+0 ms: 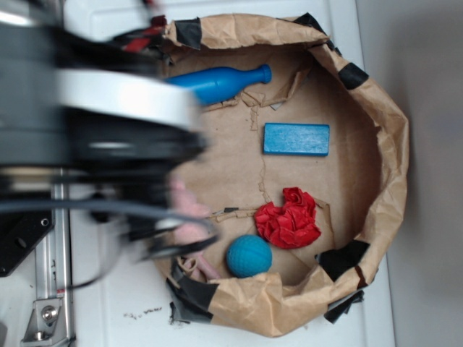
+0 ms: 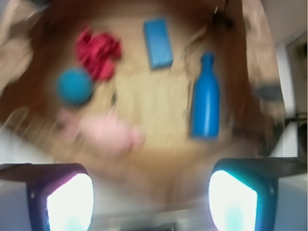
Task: Grab the blue block.
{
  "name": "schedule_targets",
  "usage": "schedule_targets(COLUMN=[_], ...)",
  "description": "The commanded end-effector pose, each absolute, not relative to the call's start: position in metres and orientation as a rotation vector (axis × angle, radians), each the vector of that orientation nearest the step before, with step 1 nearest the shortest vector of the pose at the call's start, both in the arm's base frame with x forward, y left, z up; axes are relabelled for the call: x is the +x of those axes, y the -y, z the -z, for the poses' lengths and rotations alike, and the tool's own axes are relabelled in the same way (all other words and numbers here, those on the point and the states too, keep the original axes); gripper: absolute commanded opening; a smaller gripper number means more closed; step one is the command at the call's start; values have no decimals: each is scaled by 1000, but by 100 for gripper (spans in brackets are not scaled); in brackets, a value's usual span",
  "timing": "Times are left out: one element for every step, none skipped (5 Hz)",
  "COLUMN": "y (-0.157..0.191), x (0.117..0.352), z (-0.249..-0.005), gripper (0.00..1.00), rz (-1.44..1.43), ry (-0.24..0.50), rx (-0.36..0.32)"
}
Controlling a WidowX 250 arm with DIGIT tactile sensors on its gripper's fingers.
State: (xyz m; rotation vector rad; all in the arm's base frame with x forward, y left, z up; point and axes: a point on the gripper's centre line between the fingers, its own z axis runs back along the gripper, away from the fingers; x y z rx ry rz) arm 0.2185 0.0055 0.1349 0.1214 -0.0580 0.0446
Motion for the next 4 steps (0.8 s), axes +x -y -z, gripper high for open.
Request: schedule_targets(y=[-23, -30, -30, -21], x=[289, 298, 308, 321], z=[-82, -65, -42, -12], gripper=[100, 100, 100, 100], rz=[48, 106, 147, 220], ry=[106, 99, 76, 55], rx=[129, 100, 77, 41])
